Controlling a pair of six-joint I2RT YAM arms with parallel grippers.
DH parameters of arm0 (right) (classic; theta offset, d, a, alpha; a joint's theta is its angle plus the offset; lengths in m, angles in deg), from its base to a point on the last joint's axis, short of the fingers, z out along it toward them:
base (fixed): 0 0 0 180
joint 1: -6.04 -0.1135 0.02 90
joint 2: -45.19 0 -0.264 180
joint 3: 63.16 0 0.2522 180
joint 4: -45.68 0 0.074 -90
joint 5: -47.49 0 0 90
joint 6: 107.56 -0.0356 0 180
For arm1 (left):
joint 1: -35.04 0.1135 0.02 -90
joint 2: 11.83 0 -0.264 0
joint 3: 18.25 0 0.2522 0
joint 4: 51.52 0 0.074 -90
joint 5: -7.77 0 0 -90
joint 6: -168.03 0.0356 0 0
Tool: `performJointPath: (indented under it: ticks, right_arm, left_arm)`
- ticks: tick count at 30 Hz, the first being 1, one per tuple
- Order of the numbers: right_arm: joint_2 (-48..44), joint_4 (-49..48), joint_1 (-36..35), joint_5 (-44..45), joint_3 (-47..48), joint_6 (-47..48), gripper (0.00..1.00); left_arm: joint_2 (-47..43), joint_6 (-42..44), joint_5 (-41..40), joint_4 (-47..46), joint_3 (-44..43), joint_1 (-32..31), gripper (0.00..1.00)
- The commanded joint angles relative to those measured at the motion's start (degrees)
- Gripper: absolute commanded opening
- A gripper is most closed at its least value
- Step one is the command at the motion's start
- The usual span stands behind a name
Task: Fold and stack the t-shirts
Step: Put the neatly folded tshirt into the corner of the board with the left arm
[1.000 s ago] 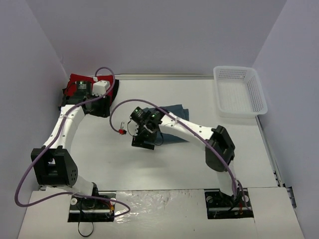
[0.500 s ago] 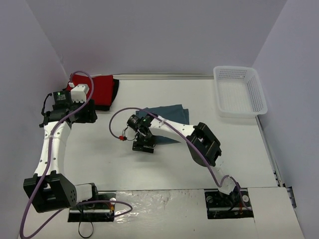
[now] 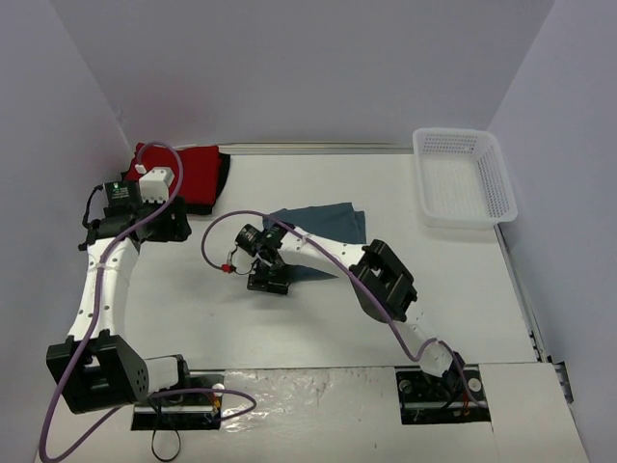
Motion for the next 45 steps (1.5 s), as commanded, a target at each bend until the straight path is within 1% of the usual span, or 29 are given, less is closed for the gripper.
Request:
performJointPath:
  ticks: [1, 4, 5, 6, 7, 8, 9, 10, 11, 12, 13, 14, 16, 17, 19, 20, 21, 22, 23, 24, 26, 29, 33, 35, 37, 38, 40, 41, 45]
  right_arm:
    - [2.05, 1.43, -0.58, 2.76, 2.87, -0.54, 0.60]
    - [3.90, 0.99, -0.40, 2.76, 2.79, -0.80, 0.54]
    - [4.17, 0.30, -0.31, 4.59, 2.18, -0.98, 0.52]
    - [4.52, -0.06, -0.31, 5.04, 1.83, -1.07, 0.44]
    - [5.22, -0.32, -0.31, 5.48, 1.39, -1.15, 0.38]
    - [5.49, -0.76, -0.40, 6.36, 0.51, -1.24, 0.30]
    - [5.58, -0.85, -0.49, 6.72, -0.02, -1.24, 0.13]
    - [5.23, -0.77, -0.49, 7.07, -0.54, -1.24, 0.05]
    - [4.70, -0.85, -0.49, 7.68, -1.59, -0.98, 0.00]
    - [4.18, -0.85, -0.49, 8.03, -1.95, -0.89, 0.00]
    - [2.52, -0.77, -0.40, 8.30, -2.39, -0.89, 0.00]
    - [1.54, -0.77, -0.31, 8.65, -2.74, -0.63, 0.00]
    - [-1.35, -0.68, -0.05, 10.32, -2.92, -0.54, 0.00]
    - [-2.15, -0.68, 0.04, 10.84, -2.84, -0.54, 0.00]
    - [-4.17, -0.59, 0.65, 11.64, -2.40, -0.80, 0.00]
    - [-4.70, -0.59, 0.91, 11.64, -2.22, -0.98, 0.00]
    - [-4.97, -0.42, 1.18, 12.08, -2.13, -1.15, 0.00]
    - [-5.49, -0.24, 1.27, 12.43, -2.04, -1.07, 0.00]
    - [-5.67, -0.15, 1.44, 12.78, -2.04, -1.07, 0.00]
    - [-5.93, -0.24, 1.53, 13.13, -1.96, -1.07, 0.00]
    - [-6.11, 0.02, 1.79, 13.75, -1.69, -1.07, 0.00]
    - [-6.46, 0.73, 1.88, 14.36, -0.64, -1.07, 0.00]
    - [-6.38, 2.30, 1.88, 14.28, 1.64, -1.07, 0.00]
    - [-6.38, 2.75, 1.80, 14.19, 2.87, -1.15, 0.00]
    - [-6.11, 3.36, 1.80, 13.84, 3.32, -1.16, 0.00]
    - [-6.20, 3.36, 1.80, 13.40, 3.40, -1.16, 0.00]
    - [-6.02, 3.54, 1.80, 13.05, 3.41, -1.16, 0.00]
    - [-5.85, 3.54, 1.80, 13.13, 3.41, -1.16, 0.00]
    - [-5.50, 3.80, 1.80, 13.40, 3.76, -1.16, 0.00]
  left_arm:
    - [-1.94, -1.49, 1.73, -2.44, 0.34, 0.65, 0.62]
    - [-2.73, -1.31, 3.05, -2.96, 1.57, 0.65, 0.67]
    - [-3.25, -1.31, 3.92, -3.14, 2.36, 1.00, 0.70]
    - [-3.61, -1.57, 5.85, -3.23, 2.80, 1.09, 0.81]
    - [-3.79, -1.83, 7.61, -3.84, 3.33, 1.53, 0.85]
    - [-4.22, -2.71, 9.36, -4.37, 4.64, 2.32, 0.88]
    - [-4.23, -2.89, 10.77, -4.98, 5.17, 2.59, 0.89]
    - [-3.97, -5.07, 12.96, -5.77, 5.44, 2.85, 0.90]
    - [-3.62, -6.66, 13.94, -5.95, 5.62, 3.20, 0.91]
    - [-3.18, -7.63, 14.82, -6.22, 5.62, 3.29, 0.92]
    - [-2.74, -8.68, 16.75, -6.57, 5.53, 3.29, 0.97]
    - [-1.43, -9.65, 18.16, -6.57, 5.36, 3.29, 0.95]
    - [0.42, -12.37, 21.32, -6.92, 4.83, 3.38, 0.94]
    - [2.43, -14.21, 24.55, -7.27, 4.74, 3.29, 0.94]
    - [4.55, -16.41, 27.65, -9.90, 5.26, 3.29, 0.94]
    - [6.30, -18.60, 30.71, -11.04, 5.79, 3.29, 0.94]
    - [7.19, -20.10, 32.31, -12.71, 6.40, 3.29, 0.94]
    - [8.59, -22.21, 33.71, -16.90, 8.06, 3.29, 0.95]
    - [9.39, -26.23, 36.34, -19.12, 8.86, 3.29, 0.94]
    - [10.18, -28.45, 37.50, -23.84, 9.57, 3.29, 0.94]
    - [12.99, -35.02, 39.87, -28.26, 11.06, 3.29, 0.94]
    - [17.47, -40.05, 42.86, -33.54, 10.89, 2.68, 0.94]
    - [21.43, -43.40, 42.44, -38.37, 9.84, 0.31, 0.94]
    - [23.71, -45.16, 40.94, -38.47, 8.26, -1.45, 0.94]
    - [25.82, -46.74, 37.71, -38.65, 7.29, -2.59, 0.94]
    - [26.35, -49.19, 36.73, -39.26, 7.11, -3.55, 0.94]
    - [27.84, -52.18, 33.57, -43.30, 7.90, -4.61, 0.94]
    - [28.29, -54.03, 32.60, -43.57, 7.90, -5.14, 0.94]
    - [30.66, -54.40, 29.42, -41.29, 5.98, -8.57, 0.94]
